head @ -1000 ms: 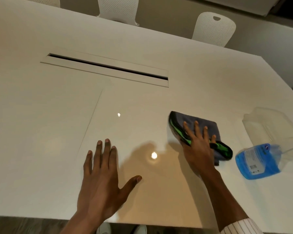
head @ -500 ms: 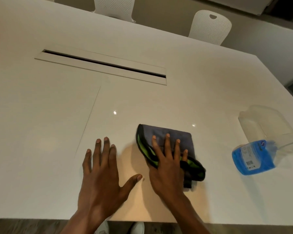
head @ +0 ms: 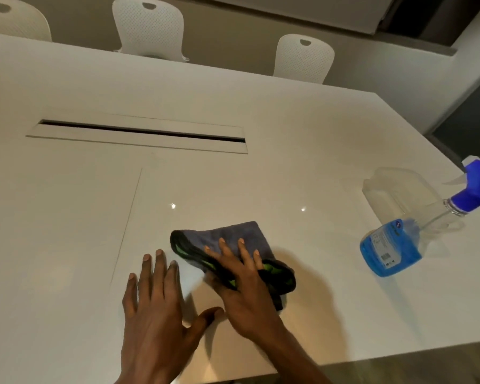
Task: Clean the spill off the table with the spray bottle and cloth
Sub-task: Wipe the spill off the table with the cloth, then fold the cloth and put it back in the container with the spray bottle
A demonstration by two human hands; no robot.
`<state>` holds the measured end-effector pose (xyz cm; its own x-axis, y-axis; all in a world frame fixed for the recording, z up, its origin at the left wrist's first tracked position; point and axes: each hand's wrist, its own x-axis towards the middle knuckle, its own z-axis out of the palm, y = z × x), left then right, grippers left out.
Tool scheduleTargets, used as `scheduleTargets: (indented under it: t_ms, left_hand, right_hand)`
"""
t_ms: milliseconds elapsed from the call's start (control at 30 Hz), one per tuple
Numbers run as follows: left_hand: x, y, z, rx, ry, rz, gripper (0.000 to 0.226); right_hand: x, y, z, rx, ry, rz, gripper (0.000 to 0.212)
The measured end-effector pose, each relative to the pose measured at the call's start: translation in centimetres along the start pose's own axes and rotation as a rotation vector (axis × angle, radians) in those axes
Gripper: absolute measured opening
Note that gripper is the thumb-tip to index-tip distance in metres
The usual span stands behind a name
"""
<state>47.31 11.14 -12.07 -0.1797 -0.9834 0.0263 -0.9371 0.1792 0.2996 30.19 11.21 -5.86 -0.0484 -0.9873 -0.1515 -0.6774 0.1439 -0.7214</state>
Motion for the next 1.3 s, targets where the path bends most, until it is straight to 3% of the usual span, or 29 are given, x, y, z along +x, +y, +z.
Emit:
scheduleTargets:
  t_ms: [67,100,133,233,367,567,667,833,1000,1200,1300]
  left_hand:
    - [-0.1,0.0,-0.4,-0.026,-0.013,0.007,0.133]
    - [0.0,0.0,-1.0,-0.056,-0.027,0.006,0.137]
    - [0.2,0.1,-1.7,-0.097,-0.035,-0.004,0.142]
    - [1.3,0.5,-4.7,-0.348,-0.106,-0.096,0.151]
    - [3.4,1.2,-9.2,-0.710,-0.119,-0.125,0.129]
    - [7.0,3.4,-12.8,-1.104,-0.259,0.027,0.063]
    - [7.7,4.5,-13.6,-1.237,-0.339,0.021,0.043]
    - [8.2,4.6,-13.6,-1.319,-0.326,-0.034,0.040]
    - [8.5,4.7,-13.3,-1.343,-0.273,-0.064,0.034]
    - [9.2,5.5,-12.2,-1.437,-0.216,-0.127,0.035]
    - [9.4,6.1,-12.0,-1.501,-0.195,-0.163,0.036]
  right_hand:
    - [-0.2,-1.3,-2.2,0.324,-0.023,0.104,0.039]
    - [-0.4,-1.8,-3.3,0.461,0.014,0.121,0.044]
    - [-0.5,-2.2,-4.4,0.547,0.060,0.143,0.049]
    - [-0.9,-2.8,-7.7,0.752,0.116,0.228,0.030]
    - [-1.5,-3.7,-11.0,0.941,0.063,0.262,0.031]
    - [-0.4,-4.5,-12.8,0.958,-0.010,0.282,0.042]
    - [0.3,-4.6,-13.3,1.010,-0.052,0.305,0.039]
    - [1.6,-1.5,-14.6,0.918,-0.172,0.251,0.033]
    - [1.9,1.1,-15.6,0.739,-0.156,0.227,0.055]
    - [1.6,0.9,-15.7,0.658,0.123,0.201,0.035]
    - [1.5,0.8,-15.2,0.736,0.250,0.174,0.031]
